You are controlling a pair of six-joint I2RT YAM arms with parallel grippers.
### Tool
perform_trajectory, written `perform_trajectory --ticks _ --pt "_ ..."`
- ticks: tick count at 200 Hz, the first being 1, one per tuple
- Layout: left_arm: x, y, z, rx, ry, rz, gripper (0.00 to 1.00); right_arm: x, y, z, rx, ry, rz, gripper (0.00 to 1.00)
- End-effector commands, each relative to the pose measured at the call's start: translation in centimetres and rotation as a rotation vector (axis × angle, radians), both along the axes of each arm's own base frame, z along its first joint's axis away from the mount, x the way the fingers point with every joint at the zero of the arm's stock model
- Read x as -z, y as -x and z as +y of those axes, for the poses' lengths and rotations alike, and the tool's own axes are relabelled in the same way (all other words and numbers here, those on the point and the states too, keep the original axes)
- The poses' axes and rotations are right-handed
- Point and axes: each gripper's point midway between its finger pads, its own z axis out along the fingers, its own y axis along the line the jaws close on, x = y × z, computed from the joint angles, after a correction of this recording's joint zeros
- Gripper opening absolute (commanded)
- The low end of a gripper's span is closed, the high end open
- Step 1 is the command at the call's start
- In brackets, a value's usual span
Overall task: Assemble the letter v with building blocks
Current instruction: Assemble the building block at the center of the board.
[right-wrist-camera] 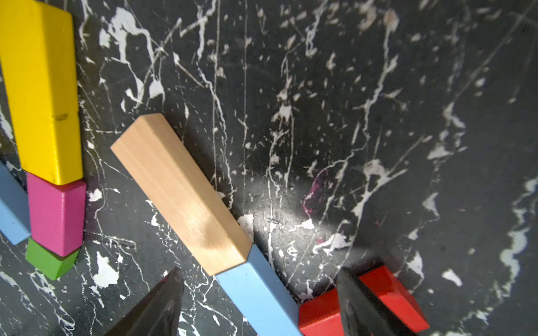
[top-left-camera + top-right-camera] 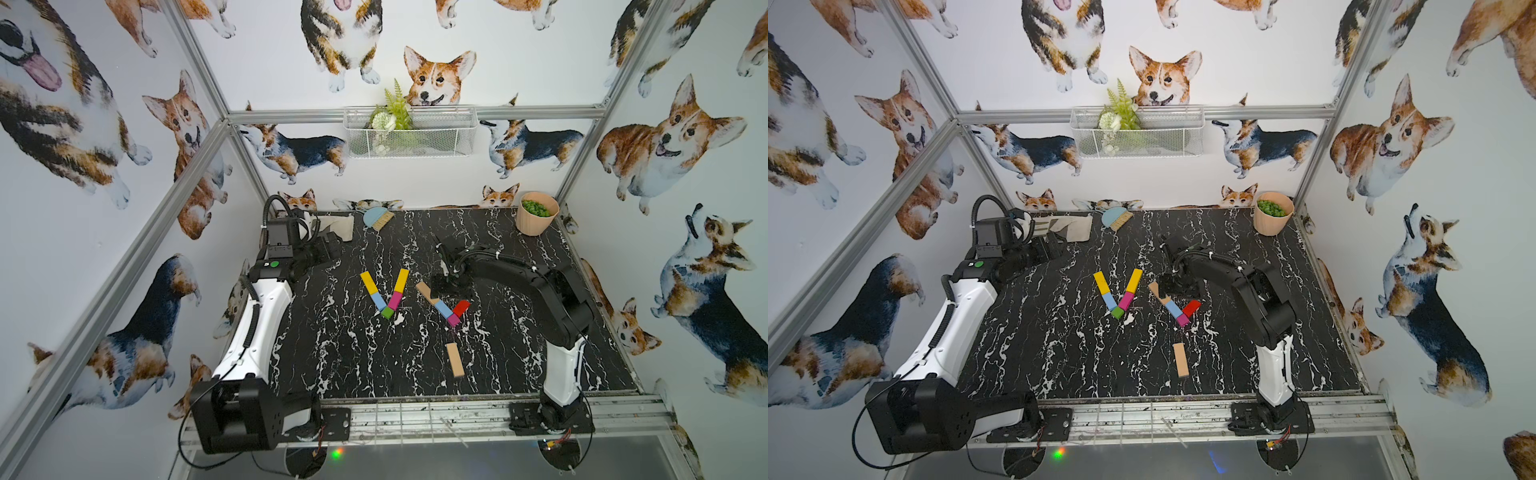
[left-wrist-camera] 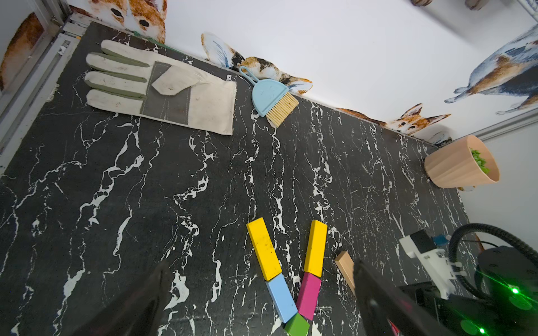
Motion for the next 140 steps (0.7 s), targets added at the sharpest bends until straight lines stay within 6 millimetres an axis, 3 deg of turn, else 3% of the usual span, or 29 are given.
perform_trajectory --ticks 1,140 --pt "-0.43 -0.20 0.01 0.003 0.000 -0.021 1.00 0.25 0.46 -0.17 0.010 0.015 0.014 0.84" --pt "-0.45 -0.15 0.03 0.003 -0.001 -0.021 1.00 1.14 0.90 -0.59 0.018 0.030 0.028 0.84"
